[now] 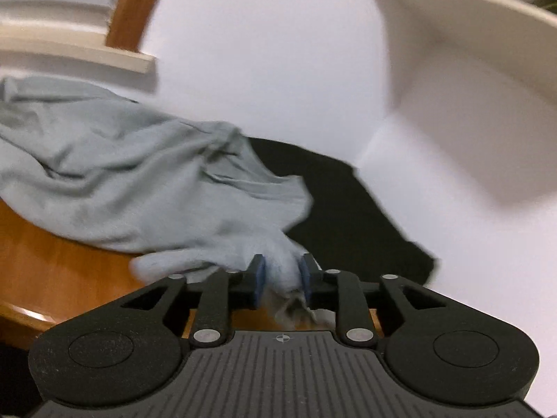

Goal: Fold clothes

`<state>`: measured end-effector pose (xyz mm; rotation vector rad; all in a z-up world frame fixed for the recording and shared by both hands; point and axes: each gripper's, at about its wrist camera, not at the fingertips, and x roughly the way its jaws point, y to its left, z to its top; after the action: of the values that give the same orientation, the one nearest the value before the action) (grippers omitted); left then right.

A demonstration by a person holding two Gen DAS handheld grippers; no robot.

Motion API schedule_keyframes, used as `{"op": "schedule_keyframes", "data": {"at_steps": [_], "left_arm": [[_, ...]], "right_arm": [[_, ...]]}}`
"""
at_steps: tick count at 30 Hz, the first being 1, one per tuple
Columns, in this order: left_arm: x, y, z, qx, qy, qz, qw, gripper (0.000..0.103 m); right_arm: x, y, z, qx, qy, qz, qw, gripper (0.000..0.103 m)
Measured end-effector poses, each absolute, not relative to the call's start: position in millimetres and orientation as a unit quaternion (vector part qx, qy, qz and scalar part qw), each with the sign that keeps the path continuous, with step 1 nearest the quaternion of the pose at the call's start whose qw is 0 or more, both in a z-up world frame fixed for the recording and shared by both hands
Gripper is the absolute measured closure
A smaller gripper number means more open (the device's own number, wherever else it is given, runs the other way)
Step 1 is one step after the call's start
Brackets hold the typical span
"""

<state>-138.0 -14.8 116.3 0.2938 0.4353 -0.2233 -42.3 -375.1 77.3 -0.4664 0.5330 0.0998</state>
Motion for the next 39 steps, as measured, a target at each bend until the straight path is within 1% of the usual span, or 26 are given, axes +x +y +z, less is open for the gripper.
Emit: {"op": "schedule_keyframes", "data": {"at_steps": [1,2,4,5,8,11,13,14,16,18,19,20,21,22,24,28,30,31,32,33,35,36,37,39], "left_arm": [[-140.6,-9.2,112.6,0.145,0.218,-0.102,0.960,0.057],[-144.1,-3.0,108.4,0.146,0.219,-0.092,0.960,0.046],[-150.9,11.3,101.3,0.140,0.223,-0.075,0.962,0.040],[-153.4,20.7,98.2,0.132,0.224,-0.065,0.963,0.034],[-162.1,51.1,92.3,0.095,0.222,-0.030,0.970,0.021],[-168.7,78.4,88.9,0.062,0.228,-0.015,0.972,0.017],[-170.0,92.4,86.0,0.050,0.228,-0.003,0.972,0.014],[-170.6,99.4,84.6,0.044,0.228,0.003,0.973,0.007],[-171.9,113.3,81.6,0.032,0.228,0.015,0.973,0.001],[-170.3,127.1,78.4,0.012,0.230,0.015,0.973,0.005],[-167.6,134.3,76.1,-0.005,0.233,0.010,0.972,0.010],[-163.8,141.1,73.8,-0.021,0.239,0.006,0.971,0.020],[-159.0,146.2,71.9,-0.033,0.247,0.005,0.968,0.025],[-155.1,149.7,70.5,-0.043,0.252,-0.002,0.967,0.028],[-146.6,153.3,68.2,-0.057,0.262,-0.021,0.963,0.028],[-129.6,148.8,63.3,-0.051,0.285,-0.034,0.956,0.025],[-120.6,141.0,59.3,-0.026,0.309,-0.023,0.950,0.028],[-117.7,136.3,57.6,-0.008,0.317,-0.023,0.948,0.034],[-115.7,131.8,57.1,0.009,0.321,-0.023,0.947,0.042],[-115.4,127.9,58.4,0.026,0.321,-0.023,0.946,0.047],[-114.7,120.1,61.0,0.060,0.321,-0.022,0.945,0.079],[-114.3,116.2,62.3,0.076,0.320,-0.022,0.944,0.079],[-114.7,113.5,65.4,0.092,0.315,-0.019,0.945,0.082],[-116.7,114.8,80.5,0.113,0.279,0.008,0.954,0.084]], "right_arm": [[-39.6,-368.1,74.2,-0.222,0.260,0.059,0.938,0.076],[-36.1,-358.7,70.4,-0.216,0.257,0.071,0.939,0.076],[-32.4,-340.0,64.4,-0.197,0.253,0.097,0.942,0.072],[-30.3,-331.2,60.6,-0.186,0.253,0.114,0.942,0.068],[-27.6,-299.2,48.1,-0.179,0.261,0.160,0.935,0.067],[-17.4,-273.3,36.4,-0.173,0.264,0.188,0.930,0.066],[-7.5,-262.6,30.3,-0.160,0.267,0.194,0.930,0.064],[-3.4,-260.2,27.3,-0.151,0.268,0.195,0.931,0.060],[4.7,-256.7,21.5,-0.134,0.270,0.196,0.933,0.056],[17.4,-255.0,14.6,-0.131,0.277,0.187,0.933,0.054],[24.2,-254.7,11.8,-0.138,0.279,0.176,0.934,0.054],[29.3,-257.2,10.9,-0.137,0.280,0.167,0.935,0.054],[33.5,-262.6,10.9,-0.121,0.283,0.167,0.937,0.053],[37.6,-268.5,11.0,-0.102,0.287,0.169,0.937,0.052],[44.7,-277.8,10.7,-0.074,0.292,0.172,0.938,0.048],[46.8,-280.1,8.3,-0.067,0.283,0.175,0.941,0.044],[45.9,-279.4,7.3,-0.073,0.280,0.177,0.941,0.044],[45.9,-279.4,7.1,-0.073,0.280,0.177,0.941,0.044],[46.1,-279.6,6.9,-0.072,0.279,0.178,0.941,0.044],[46.3,-279.8,6.7,-0.072,0.278,0.179,0.941,0.043],[46.7,-280.2,6.4,-0.071,0.277,0.180,0.941,0.043],[46.9,-280.4,6.2,-0.071,0.276,0.181,0.941,0.043],[47.0,-280.6,6.0,-0.070,0.276,0.181,0.941,0.043],[47.4,-281.0,5.7,-0.070,0.274,0.183,0.942,0.042]]}}
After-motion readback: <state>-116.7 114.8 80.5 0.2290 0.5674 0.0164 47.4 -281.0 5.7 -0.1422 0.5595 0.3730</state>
